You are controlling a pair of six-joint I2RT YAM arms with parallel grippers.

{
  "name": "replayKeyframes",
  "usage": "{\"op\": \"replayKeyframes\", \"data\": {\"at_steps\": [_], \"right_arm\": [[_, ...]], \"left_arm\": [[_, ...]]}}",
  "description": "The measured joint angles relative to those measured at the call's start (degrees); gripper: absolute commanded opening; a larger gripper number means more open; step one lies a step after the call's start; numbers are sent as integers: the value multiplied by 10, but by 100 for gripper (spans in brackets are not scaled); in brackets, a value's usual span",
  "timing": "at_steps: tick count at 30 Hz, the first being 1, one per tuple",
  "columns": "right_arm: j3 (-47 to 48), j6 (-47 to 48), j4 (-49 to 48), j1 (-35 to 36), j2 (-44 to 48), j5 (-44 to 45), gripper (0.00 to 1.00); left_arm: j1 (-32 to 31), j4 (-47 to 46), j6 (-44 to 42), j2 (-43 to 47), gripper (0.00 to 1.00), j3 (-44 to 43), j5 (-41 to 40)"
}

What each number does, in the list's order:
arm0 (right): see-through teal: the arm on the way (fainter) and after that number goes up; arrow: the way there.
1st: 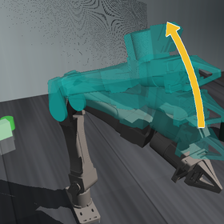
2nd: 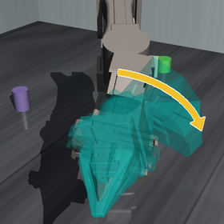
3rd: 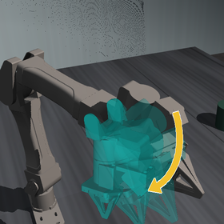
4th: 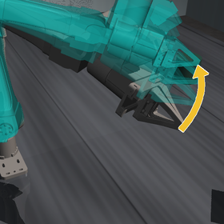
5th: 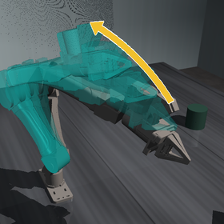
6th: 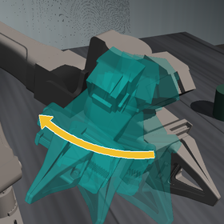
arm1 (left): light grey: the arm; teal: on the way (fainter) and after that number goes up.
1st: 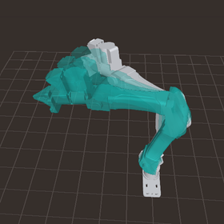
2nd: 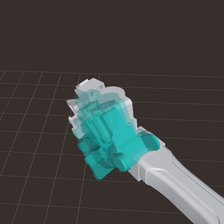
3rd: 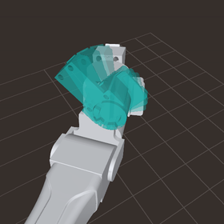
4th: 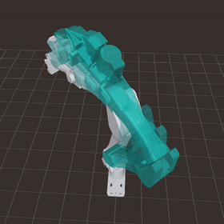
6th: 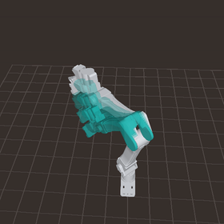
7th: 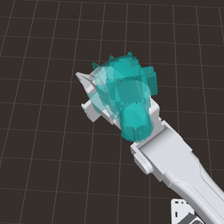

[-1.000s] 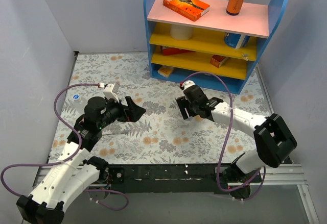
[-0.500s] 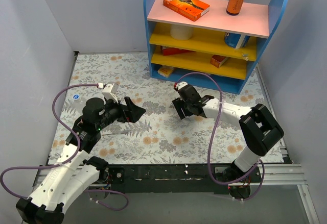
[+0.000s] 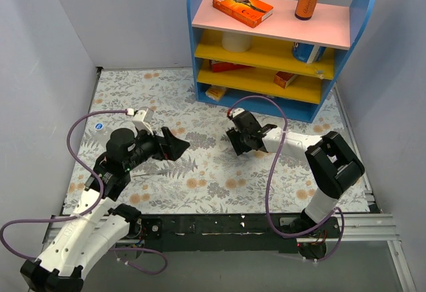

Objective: Unload the batteries from the remote control

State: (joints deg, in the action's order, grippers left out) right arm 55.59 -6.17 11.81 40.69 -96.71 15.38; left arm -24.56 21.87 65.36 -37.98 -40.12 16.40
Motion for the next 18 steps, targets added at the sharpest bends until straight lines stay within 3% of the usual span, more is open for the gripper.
{"op": "replayKeyframes", "data": {"at_steps": [6,11,18], "right_arm": [[-32,-2,-12,-2,18,-12,54],[-84,-5,-14,-2,85,-35,46],[-133,-18,-28,-2,158,-94,38]], "left_arm": [[0,-1,0,0,98,0,3],[0,0,2,-18,98,0,-5],[0,6,14,-64,91,-2,-11]]}}
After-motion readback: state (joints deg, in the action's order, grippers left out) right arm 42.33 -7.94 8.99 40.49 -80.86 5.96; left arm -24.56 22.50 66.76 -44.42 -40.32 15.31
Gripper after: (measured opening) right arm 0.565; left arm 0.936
